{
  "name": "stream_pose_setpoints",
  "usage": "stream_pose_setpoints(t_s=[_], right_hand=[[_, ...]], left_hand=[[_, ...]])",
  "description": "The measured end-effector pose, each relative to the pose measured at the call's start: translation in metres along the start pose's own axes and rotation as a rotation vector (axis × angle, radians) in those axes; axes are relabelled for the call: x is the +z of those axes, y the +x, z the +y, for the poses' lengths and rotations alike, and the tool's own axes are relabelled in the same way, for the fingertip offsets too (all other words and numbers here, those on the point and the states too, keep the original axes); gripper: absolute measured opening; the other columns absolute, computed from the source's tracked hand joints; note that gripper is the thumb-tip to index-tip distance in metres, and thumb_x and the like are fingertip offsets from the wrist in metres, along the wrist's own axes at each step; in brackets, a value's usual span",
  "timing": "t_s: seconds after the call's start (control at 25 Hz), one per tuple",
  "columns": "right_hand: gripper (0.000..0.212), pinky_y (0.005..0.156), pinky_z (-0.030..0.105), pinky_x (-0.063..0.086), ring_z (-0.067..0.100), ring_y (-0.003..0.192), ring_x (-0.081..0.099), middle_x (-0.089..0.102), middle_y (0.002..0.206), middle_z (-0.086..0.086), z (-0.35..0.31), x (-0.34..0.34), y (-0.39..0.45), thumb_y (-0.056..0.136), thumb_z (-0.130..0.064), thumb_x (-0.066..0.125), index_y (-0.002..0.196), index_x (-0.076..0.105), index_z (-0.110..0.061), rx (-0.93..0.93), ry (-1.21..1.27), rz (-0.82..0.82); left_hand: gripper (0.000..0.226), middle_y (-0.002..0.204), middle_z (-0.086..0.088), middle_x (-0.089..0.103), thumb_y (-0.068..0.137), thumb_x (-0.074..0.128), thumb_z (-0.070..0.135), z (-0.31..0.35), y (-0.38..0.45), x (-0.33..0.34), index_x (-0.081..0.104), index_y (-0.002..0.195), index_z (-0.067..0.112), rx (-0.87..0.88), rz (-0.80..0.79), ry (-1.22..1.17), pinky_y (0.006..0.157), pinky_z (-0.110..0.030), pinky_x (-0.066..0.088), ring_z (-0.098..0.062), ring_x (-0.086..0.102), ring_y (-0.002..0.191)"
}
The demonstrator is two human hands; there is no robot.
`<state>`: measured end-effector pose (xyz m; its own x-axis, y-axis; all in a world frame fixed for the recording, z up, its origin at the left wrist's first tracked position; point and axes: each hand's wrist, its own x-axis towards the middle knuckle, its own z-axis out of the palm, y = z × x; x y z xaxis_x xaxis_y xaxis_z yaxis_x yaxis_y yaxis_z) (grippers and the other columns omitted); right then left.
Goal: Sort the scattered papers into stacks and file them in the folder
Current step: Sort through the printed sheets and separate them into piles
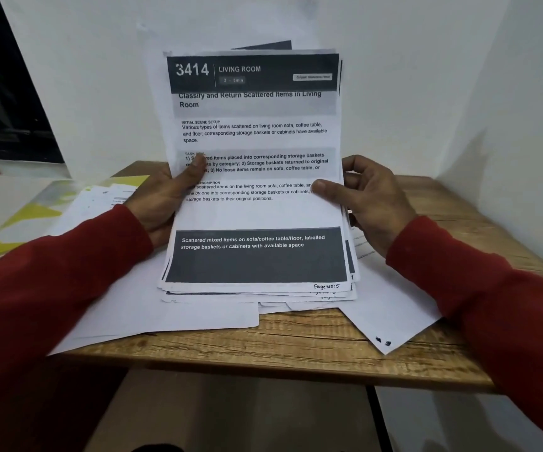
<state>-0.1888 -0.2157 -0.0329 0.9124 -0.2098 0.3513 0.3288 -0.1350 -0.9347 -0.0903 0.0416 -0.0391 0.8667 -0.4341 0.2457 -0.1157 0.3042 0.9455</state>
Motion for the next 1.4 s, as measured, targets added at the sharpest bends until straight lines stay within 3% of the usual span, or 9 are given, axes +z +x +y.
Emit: stream_pose_setpoints(t_s=[0.24, 0.36, 0.48, 0.72, 0.84, 0.92, 1.08, 1.2, 1.4], right_hand=[[0.012, 0.054, 0.026, 0.053, 0.017, 0.07, 0.07, 0.076, 0.09, 0.007, -0.002, 0.0, 0.0, 0.088, -0.01, 0.072, 0.098, 0.066, -0.012, 0.004, 0.017, 0.014], [0.015, 0.077, 0.042, 0.059, 0.028, 0.087, 0.072, 0.075, 0.101, 0.015, -0.002, 0.0, 0.001, 0.096, -0.012, 0.061, 0.105, 0.069, -0.004, 0.004, 0.052, 0.043], [0.025, 0.097, 0.055, 0.051, 0.044, 0.108, 0.065, 0.071, 0.112, 0.024, 0.001, -0.002, 0.004, 0.1, -0.014, 0.055, 0.111, 0.068, 0.003, 0.004, 0.062, 0.062], [0.019, 0.076, 0.032, 0.053, 0.023, 0.081, 0.065, 0.073, 0.09, 0.01, -0.005, -0.025, 0.014, 0.099, -0.016, 0.057, 0.088, 0.07, -0.008, -0.12, -0.039, 0.248], [0.029, 0.054, 0.025, 0.035, 0.003, 0.058, 0.041, 0.045, 0.055, -0.016, -0.009, -0.07, 0.028, 0.095, -0.021, 0.058, 0.068, 0.057, -0.011, -0.209, -0.259, 0.546], [0.033, 0.05, 0.026, 0.025, 0.0, 0.049, 0.025, 0.028, 0.054, -0.01, -0.01, -0.102, 0.032, 0.092, -0.024, 0.054, 0.065, 0.05, -0.005, -0.215, -0.435, 0.752], [0.027, 0.049, 0.024, 0.024, 0.003, 0.042, 0.025, 0.03, 0.069, 0.003, -0.009, -0.133, 0.033, 0.086, -0.027, 0.048, 0.069, 0.049, -0.006, -0.143, -0.525, 0.965], [0.031, 0.052, 0.026, 0.03, 0.001, 0.05, 0.028, 0.033, 0.07, 0.002, -0.006, -0.12, 0.033, 0.086, -0.029, 0.053, 0.069, 0.054, -0.002, -0.13, -0.46, 0.902], [0.018, 0.072, 0.034, 0.057, 0.022, 0.078, 0.065, 0.07, 0.094, 0.016, -0.006, -0.052, 0.019, 0.097, -0.013, 0.06, 0.1, 0.069, 0.002, -0.125, 0.045, 0.33]], left_hand=[[0.039, 0.123, -0.011, 0.07, 0.103, 0.045, 0.027, 0.0, -0.001, -0.001, 0.057, 0.134, 0.006, -0.004, -0.002, -0.005, 0.085, -0.035, 0.059, -0.024, 0.068, 0.11], [0.036, 0.113, -0.009, 0.074, 0.103, 0.045, 0.028, 0.001, -0.002, 0.0, 0.06, 0.127, 0.007, 0.011, 0.003, 0.011, 0.078, -0.031, 0.06, -0.021, 0.072, 0.101], [0.03, 0.103, -0.003, 0.077, 0.103, 0.043, 0.029, 0.001, -0.002, 0.001, 0.063, 0.117, 0.011, 0.041, 0.016, 0.011, 0.072, -0.027, 0.06, -0.016, 0.074, 0.091], [0.03, 0.107, -0.004, 0.076, 0.098, 0.05, 0.03, 0.002, 0.003, -0.005, 0.064, 0.117, 0.011, 0.083, 0.067, 0.018, 0.077, -0.031, 0.06, -0.018, 0.074, 0.095], [0.027, 0.106, -0.003, 0.076, 0.102, 0.049, 0.026, 0.002, 0.005, -0.008, 0.064, 0.117, 0.011, 0.096, 0.107, 0.02, 0.078, -0.03, 0.06, -0.018, 0.073, 0.096], [0.025, 0.106, -0.003, 0.076, 0.102, 0.048, 0.025, 0.004, 0.004, -0.008, 0.068, 0.112, 0.013, 0.114, 0.12, 0.004, 0.076, -0.03, 0.06, -0.018, 0.073, 0.096], [0.04, 0.106, 0.001, 0.076, 0.105, 0.042, 0.021, 0.011, 0.0, -0.002, 0.08, 0.095, 0.026, 0.188, 0.086, -0.059, 0.076, -0.028, 0.059, -0.014, 0.073, 0.096], [0.039, 0.108, 0.002, 0.076, 0.104, 0.042, 0.021, 0.014, -0.001, -0.002, 0.08, 0.097, 0.026, 0.224, 0.08, -0.091, 0.077, -0.028, 0.059, -0.014, 0.072, 0.098], [0.027, 0.114, -0.003, 0.074, 0.102, 0.046, 0.024, 0.014, 0.002, -0.003, 0.072, 0.111, 0.019, 0.225, 0.08, -0.084, 0.08, -0.031, 0.059, -0.019, 0.071, 0.103]])
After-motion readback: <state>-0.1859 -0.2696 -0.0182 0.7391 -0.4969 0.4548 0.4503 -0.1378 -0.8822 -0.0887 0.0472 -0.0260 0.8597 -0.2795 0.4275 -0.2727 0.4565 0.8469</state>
